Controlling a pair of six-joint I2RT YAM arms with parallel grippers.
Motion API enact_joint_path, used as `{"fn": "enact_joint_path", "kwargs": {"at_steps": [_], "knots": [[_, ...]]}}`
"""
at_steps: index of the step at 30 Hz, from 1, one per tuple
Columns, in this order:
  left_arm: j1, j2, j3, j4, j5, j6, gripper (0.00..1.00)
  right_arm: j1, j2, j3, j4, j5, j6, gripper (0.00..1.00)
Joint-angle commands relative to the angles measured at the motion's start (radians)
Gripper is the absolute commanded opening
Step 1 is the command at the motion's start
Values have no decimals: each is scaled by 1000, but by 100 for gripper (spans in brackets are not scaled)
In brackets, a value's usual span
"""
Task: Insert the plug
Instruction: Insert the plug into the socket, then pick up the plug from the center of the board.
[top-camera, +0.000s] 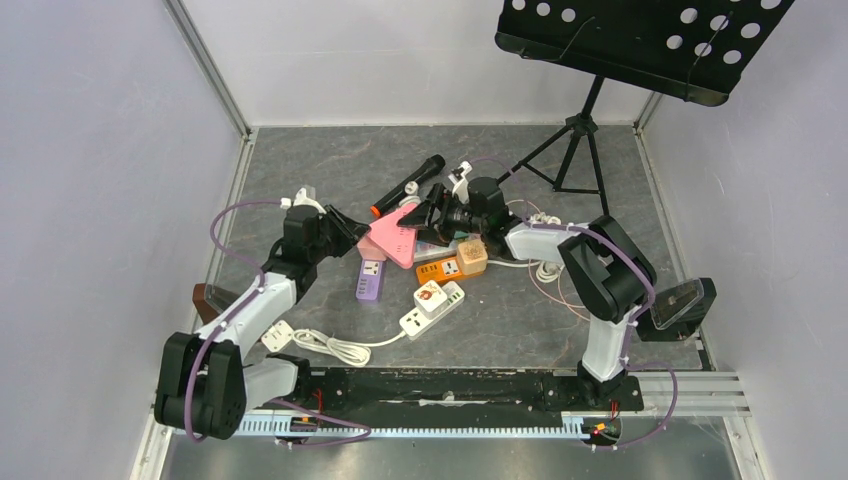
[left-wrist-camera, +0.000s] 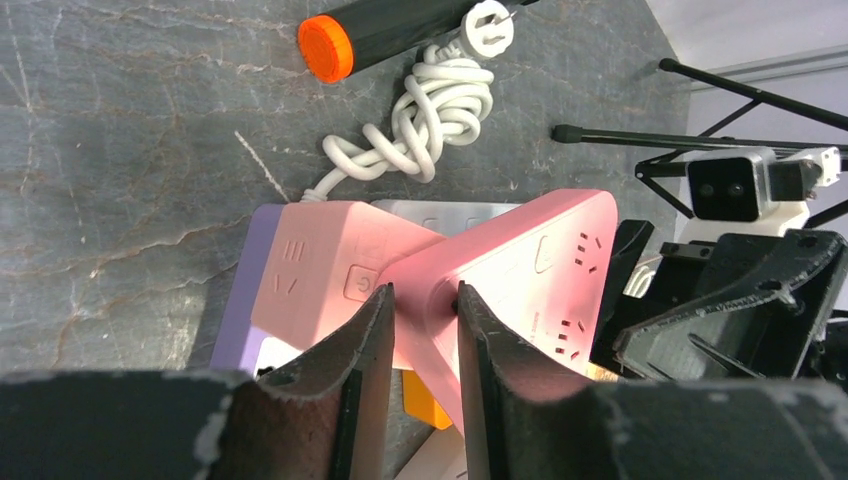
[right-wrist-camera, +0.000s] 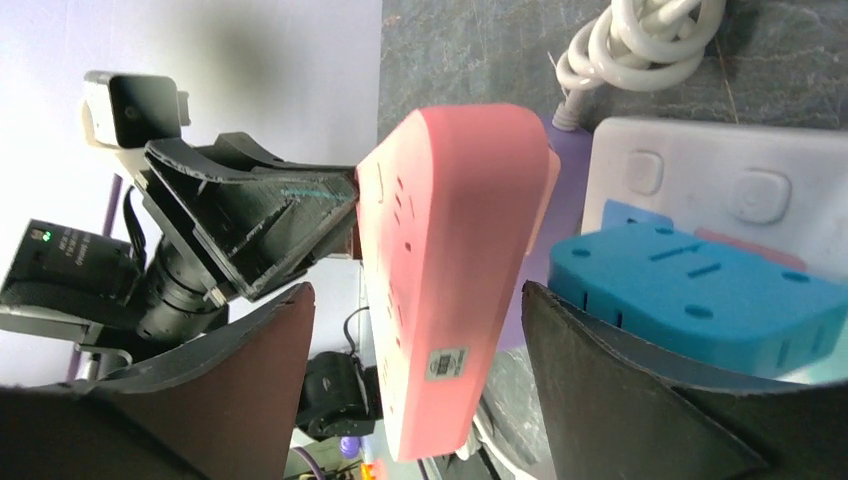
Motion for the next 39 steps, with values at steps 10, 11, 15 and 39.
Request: {"fn": "enact_joint_path", "kwargs": {"at_steps": [10,11,15,39], "knots": [[-4,-61,193,-411,-119,114,56,-19,-216,-81,-56,86,-163,85],[-3,-63,206,-428,-131,120,58,-22,-229,-94,-56,87,-166,85],[2,-78,240,-506,-202,133,62,-36,-287,-128,-63,95,-201,85],[22,67,259,-1155,-728,-339,71,-59,-716,-440,-364,358,-584,80]]}}
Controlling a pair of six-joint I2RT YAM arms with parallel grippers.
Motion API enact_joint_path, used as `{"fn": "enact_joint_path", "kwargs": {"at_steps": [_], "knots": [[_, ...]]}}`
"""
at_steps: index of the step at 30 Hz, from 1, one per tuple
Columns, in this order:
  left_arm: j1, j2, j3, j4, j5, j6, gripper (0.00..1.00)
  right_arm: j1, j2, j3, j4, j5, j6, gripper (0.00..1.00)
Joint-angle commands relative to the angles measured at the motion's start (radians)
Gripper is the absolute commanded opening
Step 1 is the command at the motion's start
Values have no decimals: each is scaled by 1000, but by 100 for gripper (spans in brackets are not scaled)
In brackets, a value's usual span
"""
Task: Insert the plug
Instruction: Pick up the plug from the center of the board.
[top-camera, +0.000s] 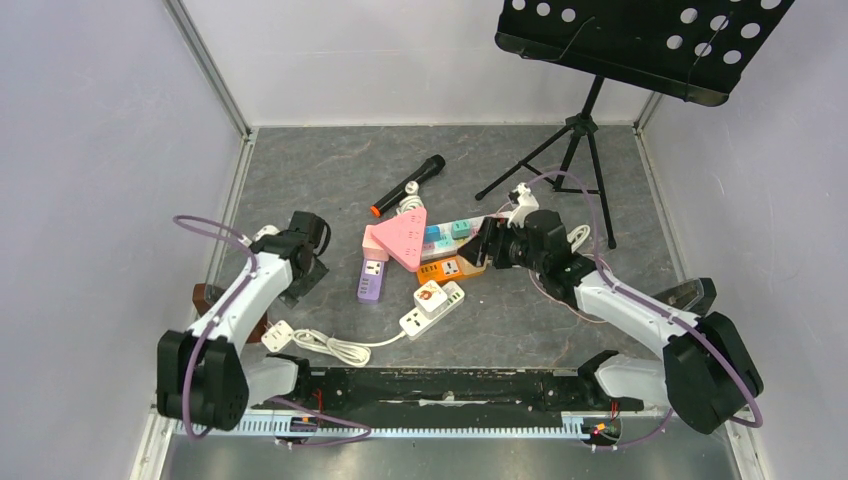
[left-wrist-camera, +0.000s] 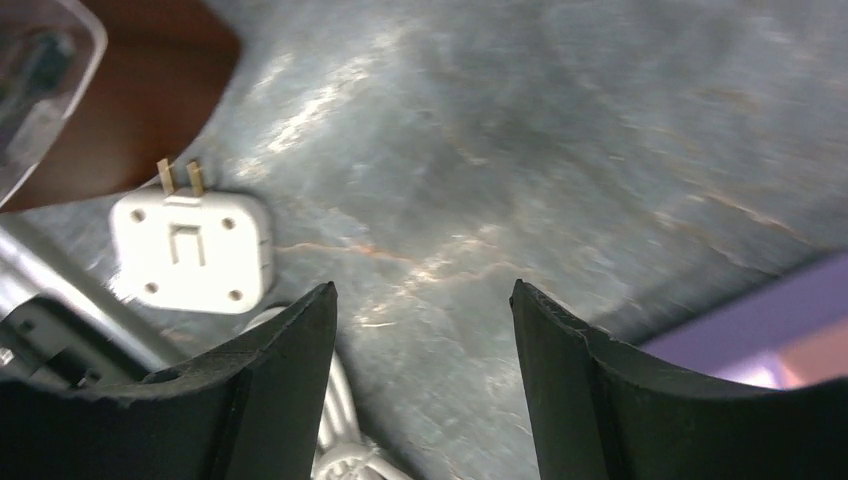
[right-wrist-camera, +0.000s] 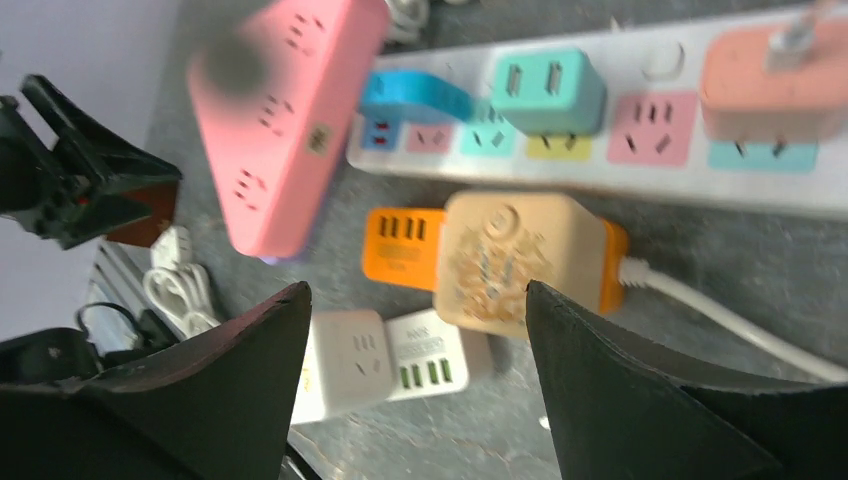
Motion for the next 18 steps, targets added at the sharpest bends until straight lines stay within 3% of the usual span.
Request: {"fn": "enact_joint_path", "kwargs": {"at_steps": [1,10,18], "knots": [[6,101,42,-172,-141,-198,71,-1,-31,-45,-16,24,-52,80],[8,216,17,-207,-123,-313,74,-3,-48,-73,-22,35,-69,79],[14,196,-97,-82,0,-329,70,-2,-48,-82,-24,39,-70,80]]}}
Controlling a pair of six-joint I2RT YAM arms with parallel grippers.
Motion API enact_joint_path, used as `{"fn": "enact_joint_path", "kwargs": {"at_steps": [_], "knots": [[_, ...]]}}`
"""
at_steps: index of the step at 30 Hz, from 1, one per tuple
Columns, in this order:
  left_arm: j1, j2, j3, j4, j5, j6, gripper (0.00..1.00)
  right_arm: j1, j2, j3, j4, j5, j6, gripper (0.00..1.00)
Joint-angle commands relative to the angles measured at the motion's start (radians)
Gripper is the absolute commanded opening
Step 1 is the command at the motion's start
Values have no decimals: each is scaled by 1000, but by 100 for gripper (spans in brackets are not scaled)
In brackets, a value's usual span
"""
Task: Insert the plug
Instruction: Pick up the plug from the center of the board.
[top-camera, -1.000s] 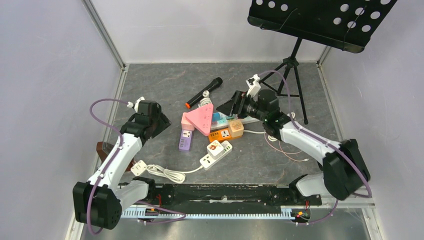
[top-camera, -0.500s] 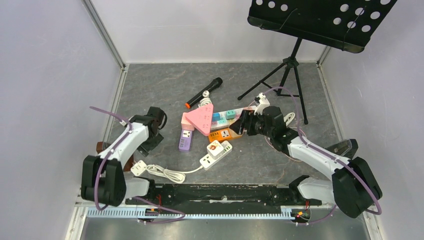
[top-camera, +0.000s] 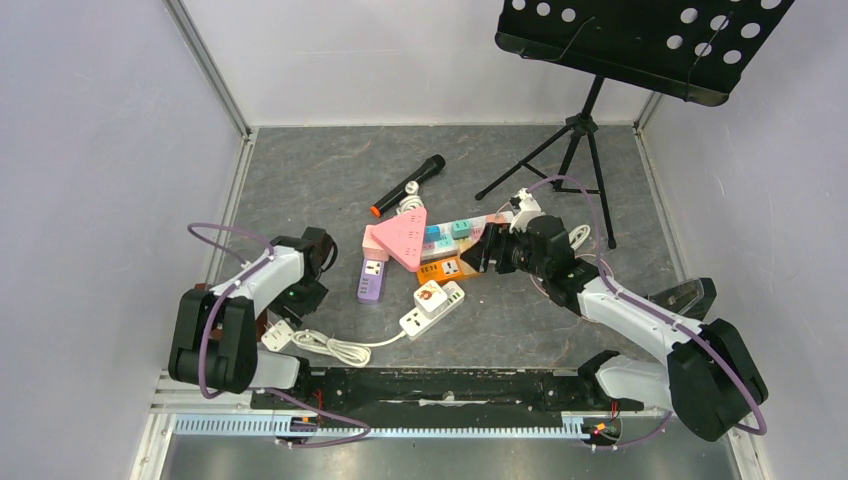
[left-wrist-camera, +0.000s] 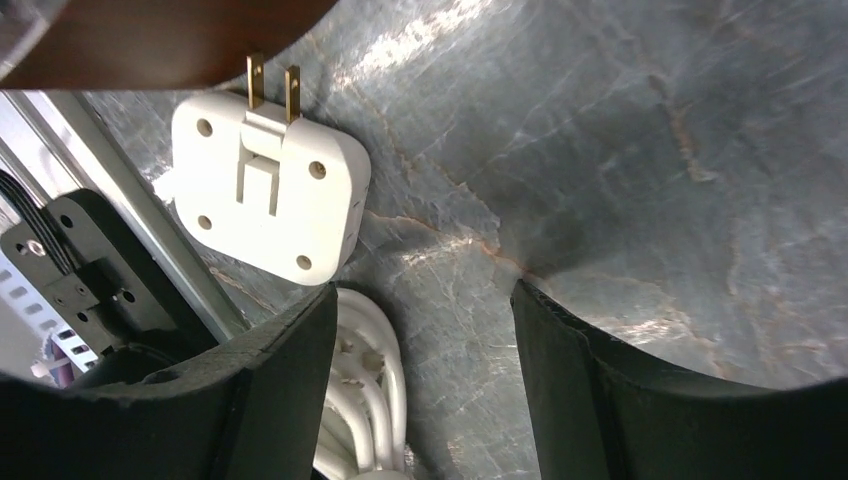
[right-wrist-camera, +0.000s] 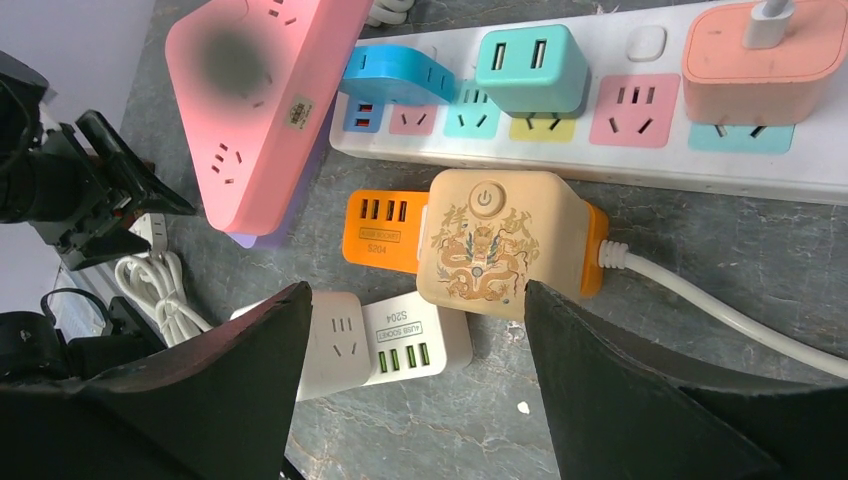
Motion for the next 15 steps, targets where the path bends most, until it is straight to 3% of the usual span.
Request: {"fn": "enact_joint_path", "kwargs": {"at_steps": [1,6,11,15], "knots": [[10,-18,-58,68,41,-82,69,-2,-12,-16,-15,19,-18,79],[16,-27,-88,136,57,-77,61,-2,-14,-19,-15,23,-13,79],[19,-74,-143,317,101,21,44,-2,-12,-19,-16,25,-13,80],[19,-87,-119,367,94,97,40,-1,-8,-23,-16,31,-16,79]]}}
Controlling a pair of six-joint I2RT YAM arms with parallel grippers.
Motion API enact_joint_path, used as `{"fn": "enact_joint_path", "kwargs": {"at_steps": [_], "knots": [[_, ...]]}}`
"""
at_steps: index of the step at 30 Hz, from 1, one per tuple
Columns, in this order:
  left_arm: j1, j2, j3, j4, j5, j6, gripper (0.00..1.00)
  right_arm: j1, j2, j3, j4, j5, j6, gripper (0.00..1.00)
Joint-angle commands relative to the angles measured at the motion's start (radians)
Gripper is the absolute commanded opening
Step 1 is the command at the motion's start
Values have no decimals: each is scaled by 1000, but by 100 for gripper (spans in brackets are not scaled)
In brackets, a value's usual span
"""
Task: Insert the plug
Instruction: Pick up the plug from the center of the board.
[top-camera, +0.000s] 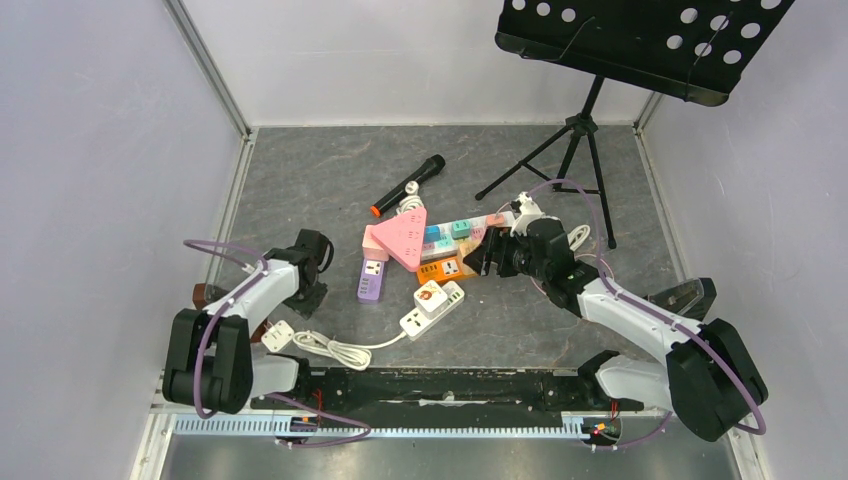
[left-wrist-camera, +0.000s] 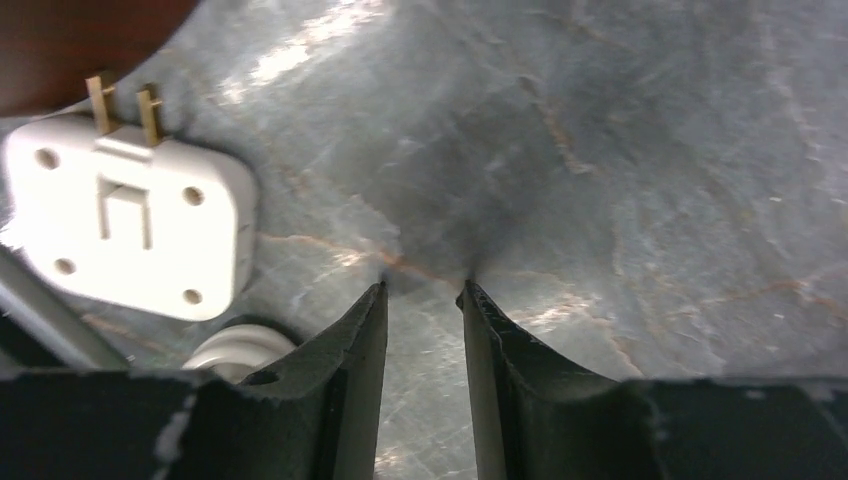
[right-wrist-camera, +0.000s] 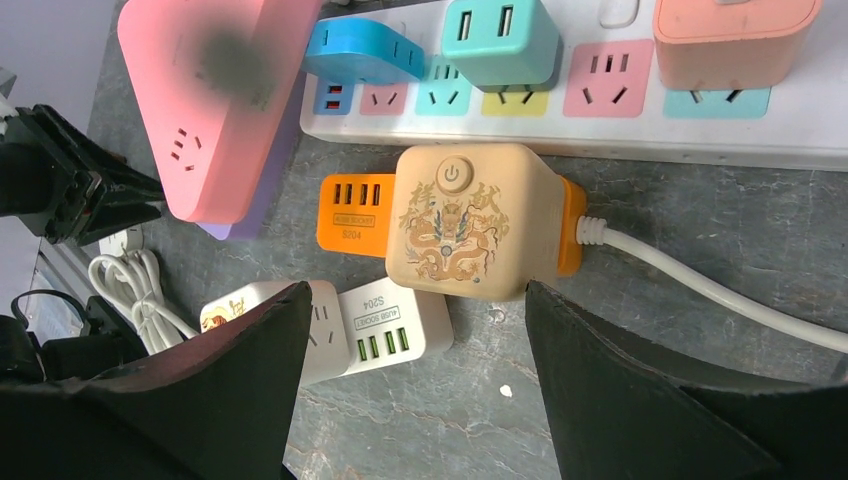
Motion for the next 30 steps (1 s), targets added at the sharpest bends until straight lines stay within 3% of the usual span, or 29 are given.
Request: {"fn": "enact_joint_path", "kwargs": {"at_steps": [1,5,11,17,30], "knots": [[3,11,9,156,12,85,39,-1,-5,-8,6,20,-13,79],[2,22,91,72,-73,109,41,-3,1,-2,-4,4,-12,80],[2,63,229,-111,-217,90,54,-7,-23,23,-78,0,-16,79],[2,121,254,-117,-316,113,61,-6,-7,62,-225,30,-23,79],[24,315,227,-100,-237,102,63,-8,-23,80,-305,40,111,80]]}}
